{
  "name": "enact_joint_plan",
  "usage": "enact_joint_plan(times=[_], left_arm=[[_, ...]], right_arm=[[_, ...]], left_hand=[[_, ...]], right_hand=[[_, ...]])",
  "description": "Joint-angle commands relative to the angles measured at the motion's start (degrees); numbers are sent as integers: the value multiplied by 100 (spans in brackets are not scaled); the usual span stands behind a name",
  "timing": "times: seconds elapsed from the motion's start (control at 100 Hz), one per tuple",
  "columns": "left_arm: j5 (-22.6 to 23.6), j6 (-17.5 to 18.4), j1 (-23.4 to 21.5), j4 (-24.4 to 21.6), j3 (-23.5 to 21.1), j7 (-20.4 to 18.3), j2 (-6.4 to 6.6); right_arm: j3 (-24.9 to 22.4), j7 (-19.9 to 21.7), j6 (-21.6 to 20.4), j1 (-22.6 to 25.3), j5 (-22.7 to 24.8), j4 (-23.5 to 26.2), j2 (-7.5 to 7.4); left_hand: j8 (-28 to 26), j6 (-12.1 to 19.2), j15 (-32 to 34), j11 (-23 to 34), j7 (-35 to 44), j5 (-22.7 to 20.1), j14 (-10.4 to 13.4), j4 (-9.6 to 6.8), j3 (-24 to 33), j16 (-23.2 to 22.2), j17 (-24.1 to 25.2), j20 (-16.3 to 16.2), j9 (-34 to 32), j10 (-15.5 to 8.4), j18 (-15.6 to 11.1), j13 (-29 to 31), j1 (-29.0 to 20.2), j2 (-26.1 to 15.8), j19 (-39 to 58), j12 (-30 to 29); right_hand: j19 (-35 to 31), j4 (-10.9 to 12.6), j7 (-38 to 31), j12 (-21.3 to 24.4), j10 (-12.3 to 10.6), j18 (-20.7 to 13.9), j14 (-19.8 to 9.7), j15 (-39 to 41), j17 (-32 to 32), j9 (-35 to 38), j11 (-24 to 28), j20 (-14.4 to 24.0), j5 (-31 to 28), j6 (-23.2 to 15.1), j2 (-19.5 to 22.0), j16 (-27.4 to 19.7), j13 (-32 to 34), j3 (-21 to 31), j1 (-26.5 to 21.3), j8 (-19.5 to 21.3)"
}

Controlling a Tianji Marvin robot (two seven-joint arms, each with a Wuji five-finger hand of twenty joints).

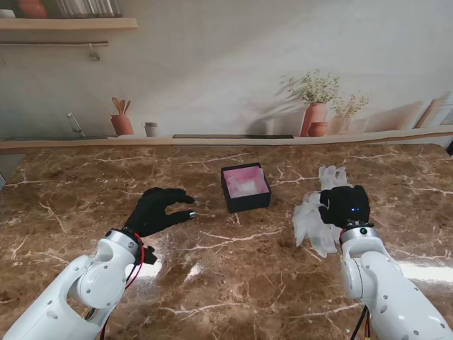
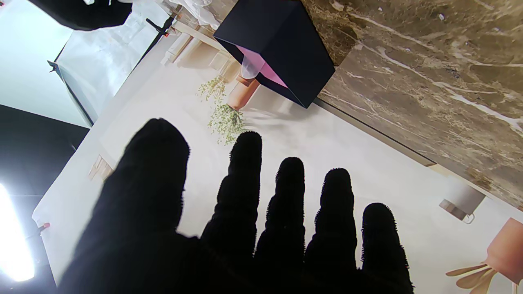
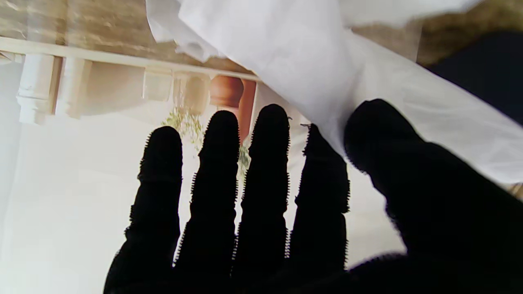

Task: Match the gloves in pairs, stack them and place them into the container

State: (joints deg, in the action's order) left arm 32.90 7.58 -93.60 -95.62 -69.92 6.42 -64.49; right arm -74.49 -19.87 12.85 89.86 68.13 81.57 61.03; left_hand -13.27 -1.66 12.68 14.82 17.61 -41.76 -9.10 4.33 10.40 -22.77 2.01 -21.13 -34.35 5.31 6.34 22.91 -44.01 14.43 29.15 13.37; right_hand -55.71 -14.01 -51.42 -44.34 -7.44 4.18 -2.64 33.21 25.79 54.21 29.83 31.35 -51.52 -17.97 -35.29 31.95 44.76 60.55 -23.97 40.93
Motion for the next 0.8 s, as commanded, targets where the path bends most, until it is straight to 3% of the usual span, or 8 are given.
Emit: enact_joint_plan(times=[0.0,0.14,0.38,0.41,0.51,0.53,0.63,0.79], left_arm=[[19,5,-33,-52,-17,6,2],[31,11,-64,-117,-34,28,-1],[118,45,-138,-265,-52,56,5],[109,66,-154,-293,-61,39,9],[73,181,-205,-381,-90,-58,28],[74,209,-214,-396,-94,-78,33],[68,354,-259,-480,-109,-214,65],[-201,543,-280,-577,-72,-747,151]], right_arm=[[-94,-42,-112,92,-89,226,54],[-408,-225,-509,330,-419,753,150],[-738,154,-1080,861,-1683,1807,346],[-753,174,-1120,919,-1804,1903,364],[-773,277,-1233,1100,-2292,2191,421],[-773,313,-1257,1134,-2403,2243,431],[-731,427,-1386,1269,-2925,2435,481],[-589,488,-1589,1382,-3418,2598,524]], left_hand=[[-58,25,-175,-92,32,14,259,-76,-67,53,76,42,100,-69,-31,-158,26,-133,-150,-50],[-63,28,-167,-90,33,12,245,-81,-69,44,79,-13,89,-58,15,-137,-8,-128,-107,-49],[-81,94,-127,-69,53,36,168,-90,110,-6,117,-226,12,-82,211,-39,-120,50,103,-39],[-87,107,-147,-70,65,41,168,-8,791,-43,127,-368,5,-86,233,-28,204,236,84,-35],[-98,123,-147,-71,87,51,164,-6,996,-44,142,-408,-9,-105,304,-6,173,418,102,-35],[-110,125,-156,-74,130,81,170,34,1370,-43,161,-469,-12,-111,309,-2,334,519,126,-35],[-79,168,-151,-64,116,144,160,82,1896,-67,173,-554,14,-145,347,-18,402,732,131,-33],[90,20,-277,-191,-217,640,137,123,1797,-41,256,-551,266,-105,454,-271,580,867,-195,-77]], right_hand=[[-185,-63,-35,-141,-124,-34,-107,131,31,116,108,161,-150,-136,177,191,187,218,-215,199],[-279,-57,-3,-192,-126,-9,-105,233,95,268,151,219,-150,-107,194,236,292,198,-219,357],[-983,-91,-60,-1,116,351,178,521,663,1000,74,528,-230,173,75,337,1097,308,-273,300],[-1094,-92,-73,42,138,391,202,535,737,1094,53,566,-228,178,74,340,1202,308,-274,295],[-1413,-102,-101,137,225,502,275,632,1000,1387,46,655,-232,236,42,374,1537,324,-296,279],[-1460,-107,-108,155,250,514,283,643,1039,1429,42,663,-233,245,35,378,1588,329,-306,275],[-1564,-125,-130,191,313,544,318,651,1098,1519,28,679,-233,298,29,380,1688,327,-340,272],[-1609,-140,-148,179,319,533,325,645,1023,1527,26,673,-224,325,49,392,1672,304,-365,269]])
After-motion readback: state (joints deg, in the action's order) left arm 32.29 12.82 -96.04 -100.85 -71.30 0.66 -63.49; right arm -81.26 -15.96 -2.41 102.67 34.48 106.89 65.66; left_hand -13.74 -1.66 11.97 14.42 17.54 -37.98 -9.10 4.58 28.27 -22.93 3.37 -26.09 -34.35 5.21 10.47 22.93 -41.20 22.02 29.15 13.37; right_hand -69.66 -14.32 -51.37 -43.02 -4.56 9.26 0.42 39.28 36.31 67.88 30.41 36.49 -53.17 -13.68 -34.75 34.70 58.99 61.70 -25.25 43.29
